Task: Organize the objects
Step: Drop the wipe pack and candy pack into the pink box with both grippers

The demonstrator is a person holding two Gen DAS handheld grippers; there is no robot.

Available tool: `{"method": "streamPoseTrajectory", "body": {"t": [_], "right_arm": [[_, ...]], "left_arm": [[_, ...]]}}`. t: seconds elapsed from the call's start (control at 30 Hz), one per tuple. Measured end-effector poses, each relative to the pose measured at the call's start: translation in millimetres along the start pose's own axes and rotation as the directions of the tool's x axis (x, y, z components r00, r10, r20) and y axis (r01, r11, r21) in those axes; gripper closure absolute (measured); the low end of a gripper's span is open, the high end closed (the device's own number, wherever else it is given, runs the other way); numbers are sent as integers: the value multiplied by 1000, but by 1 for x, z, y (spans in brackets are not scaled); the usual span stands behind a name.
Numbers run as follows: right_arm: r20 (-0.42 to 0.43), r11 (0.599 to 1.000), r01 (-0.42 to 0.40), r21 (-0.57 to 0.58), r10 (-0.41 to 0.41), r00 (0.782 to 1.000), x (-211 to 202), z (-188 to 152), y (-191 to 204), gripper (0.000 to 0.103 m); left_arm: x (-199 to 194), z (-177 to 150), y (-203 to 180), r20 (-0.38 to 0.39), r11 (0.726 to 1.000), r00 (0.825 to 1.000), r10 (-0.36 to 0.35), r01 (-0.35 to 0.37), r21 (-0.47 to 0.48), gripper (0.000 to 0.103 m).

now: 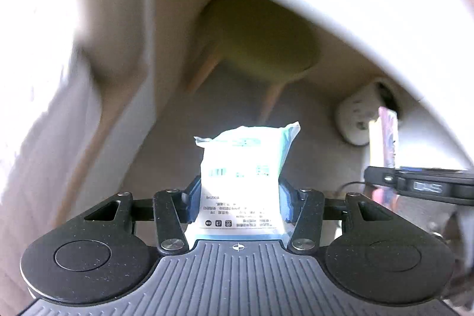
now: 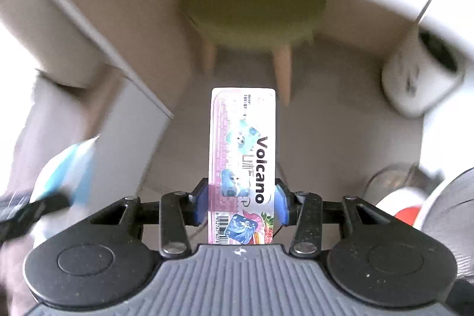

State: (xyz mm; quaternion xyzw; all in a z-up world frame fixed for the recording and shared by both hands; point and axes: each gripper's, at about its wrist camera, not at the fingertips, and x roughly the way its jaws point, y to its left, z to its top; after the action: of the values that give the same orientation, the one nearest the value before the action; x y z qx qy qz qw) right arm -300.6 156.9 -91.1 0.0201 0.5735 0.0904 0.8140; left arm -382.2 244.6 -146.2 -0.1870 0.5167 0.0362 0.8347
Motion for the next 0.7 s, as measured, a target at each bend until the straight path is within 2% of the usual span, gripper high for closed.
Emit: {"method": "streamPoseTrajectory", "body": {"t": [0.07,0.17,0.23,0.3,0.4,0.47,0.5,0.53,0.63,0.67,0.7], "right_arm": [[69,1000,-9,-30,11,998,-73,11,6,60],[220,1000,7,-21,-2,976,-173,33,11,60],[334,999,27,24,-34,942,-232,49,8,60],[432,996,51,74,-78,898,-279,65,0,60],[519,987,64,149,-133,844,-316,88,-42,59],[562,981,53,185,-150,814,-359,103,-51,59],[570,979,47,198,-154,807,-372,104,-76,59],[570,977,38,210,-154,807,-368,112,-95,59],[586,971,32,236,-169,792,-368,152,-140,59],[593,969,50,241,-188,783,-366,159,-154,60],[593,967,62,249,-203,779,-340,168,-159,60]], "left_arm": [[-44,25,-19,51,996,998,-36,32,88,49],[-111,68,-48,145,974,984,-104,71,215,49],[-144,97,-67,206,950,965,-159,93,297,49],[-171,130,-91,262,918,937,-230,120,378,49],[-194,180,-126,289,887,890,-353,220,405,49],[-200,211,-156,292,860,854,-430,290,420,49],[-196,225,-174,300,851,842,-449,301,430,49],[-196,233,-191,308,842,831,-463,304,446,49],[-175,259,-236,317,822,816,-484,298,485,49],[-165,268,-251,308,818,818,-485,300,491,49],[-155,273,-260,297,815,823,-484,299,497,49]]}}
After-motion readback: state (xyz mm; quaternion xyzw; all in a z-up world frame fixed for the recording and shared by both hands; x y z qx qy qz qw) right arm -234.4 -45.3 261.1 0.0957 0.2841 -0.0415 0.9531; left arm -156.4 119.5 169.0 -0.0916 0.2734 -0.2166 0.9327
